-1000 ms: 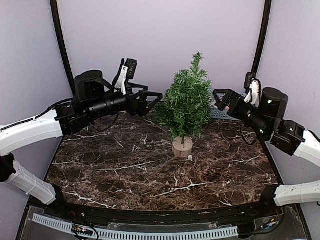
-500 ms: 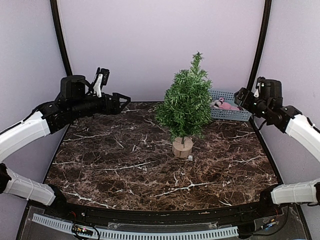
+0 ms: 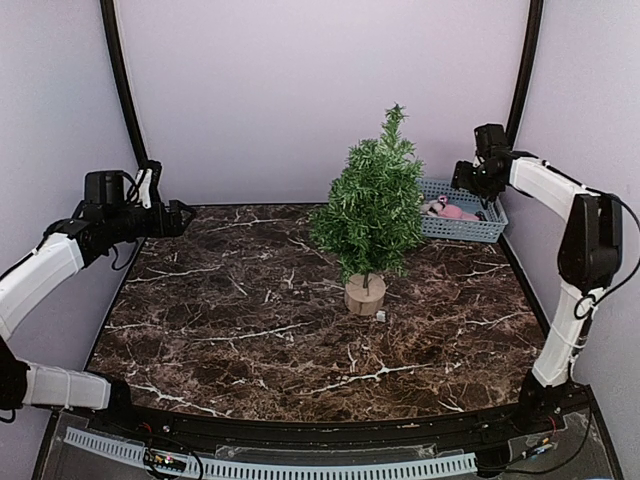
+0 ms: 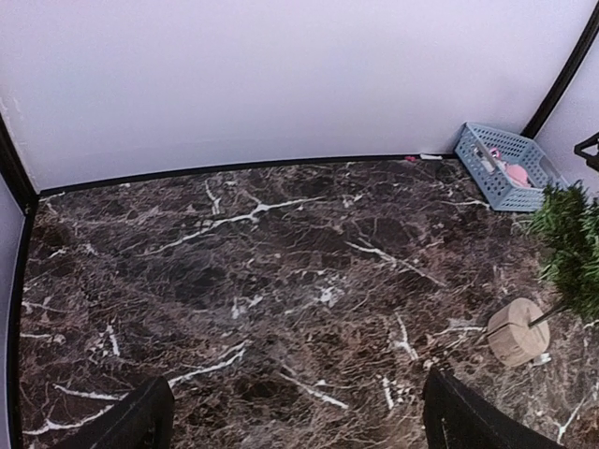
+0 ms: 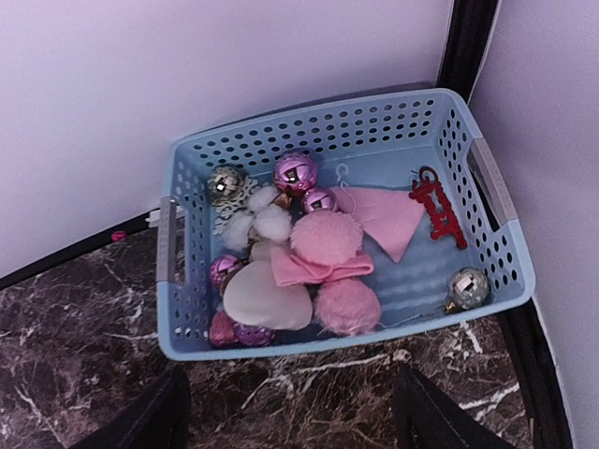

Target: Decorate the small christmas tree

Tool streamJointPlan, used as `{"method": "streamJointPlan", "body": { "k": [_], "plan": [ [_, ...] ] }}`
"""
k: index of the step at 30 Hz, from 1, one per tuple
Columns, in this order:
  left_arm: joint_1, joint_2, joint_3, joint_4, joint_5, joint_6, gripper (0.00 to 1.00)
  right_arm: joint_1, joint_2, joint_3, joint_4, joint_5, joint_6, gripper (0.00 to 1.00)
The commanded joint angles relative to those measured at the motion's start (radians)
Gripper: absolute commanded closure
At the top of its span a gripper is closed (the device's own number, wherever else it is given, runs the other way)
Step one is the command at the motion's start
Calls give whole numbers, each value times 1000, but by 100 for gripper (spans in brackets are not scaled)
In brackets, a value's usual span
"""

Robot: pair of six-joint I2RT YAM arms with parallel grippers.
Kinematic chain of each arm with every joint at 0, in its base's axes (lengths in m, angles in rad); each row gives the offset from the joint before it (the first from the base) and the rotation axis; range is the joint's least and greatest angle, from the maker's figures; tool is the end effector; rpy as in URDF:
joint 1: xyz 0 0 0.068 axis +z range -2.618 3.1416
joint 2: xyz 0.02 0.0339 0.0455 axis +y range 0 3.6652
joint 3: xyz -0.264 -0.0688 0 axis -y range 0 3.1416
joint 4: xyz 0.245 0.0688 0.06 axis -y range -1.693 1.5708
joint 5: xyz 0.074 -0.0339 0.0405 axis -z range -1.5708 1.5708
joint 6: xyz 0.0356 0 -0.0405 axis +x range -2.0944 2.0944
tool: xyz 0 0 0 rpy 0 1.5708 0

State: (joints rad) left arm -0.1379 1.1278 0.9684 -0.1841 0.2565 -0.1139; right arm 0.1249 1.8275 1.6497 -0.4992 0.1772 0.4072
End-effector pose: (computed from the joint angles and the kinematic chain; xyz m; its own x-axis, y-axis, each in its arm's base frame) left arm 0.2566 -0.0447 0.3358 -0.3734 -0.0592 -0.9258 0.3293 0.9245 -0.1919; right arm 0.4213 0.0466 0.3163 -0.5653 0.3219 -0.7595 0.2588 0.9434 0.2073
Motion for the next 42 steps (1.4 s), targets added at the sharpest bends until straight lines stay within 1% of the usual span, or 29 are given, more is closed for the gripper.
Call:
{"method": "streamJointPlan", "body": {
  "k": [1,4,6,9,11,15,17,19,23,26,28,30,34,38,42],
  "plan": [
    [27,-36,-80,90,-20,91,5,-37,212,226,-113,33,-38,26],
    [35,-49,-106,119,-27,145,5,-53,385,428,-179,28,-30,27],
    [38,-53,-111,122,-28,157,5,-61,506,558,-214,19,-18,28],
    [43,-52,-120,133,-29,157,5,-73,632,719,-236,2,7,28],
    [46,-43,-121,141,-19,150,5,-88,687,754,-230,-4,33,28],
    [50,-22,-114,139,-2,148,6,-102,732,708,-167,-53,77,32],
    [51,-17,-111,140,1,147,6,-102,751,699,-143,-86,78,38],
    [53,-15,-112,140,1,146,6,-101,764,697,-131,-96,79,48],
    [55,-11,-112,136,-1,147,6,-101,730,647,-88,-81,80,66],
    [55,-11,-113,136,6,146,6,-101,649,568,-30,-64,74,82],
    [55,-14,-113,135,11,144,6,-98,595,503,5,-42,68,89],
    [55,-17,-114,134,19,141,6,-93,522,424,55,-18,58,92],
    [55,-28,-118,132,31,138,6,-90,376,302,129,1,38,96],
    [55,-49,-125,133,41,132,6,-91,293,249,127,12,14,96],
    [55,-68,-132,135,46,128,6,-91,236,202,126,8,-16,100]
  ]
}}
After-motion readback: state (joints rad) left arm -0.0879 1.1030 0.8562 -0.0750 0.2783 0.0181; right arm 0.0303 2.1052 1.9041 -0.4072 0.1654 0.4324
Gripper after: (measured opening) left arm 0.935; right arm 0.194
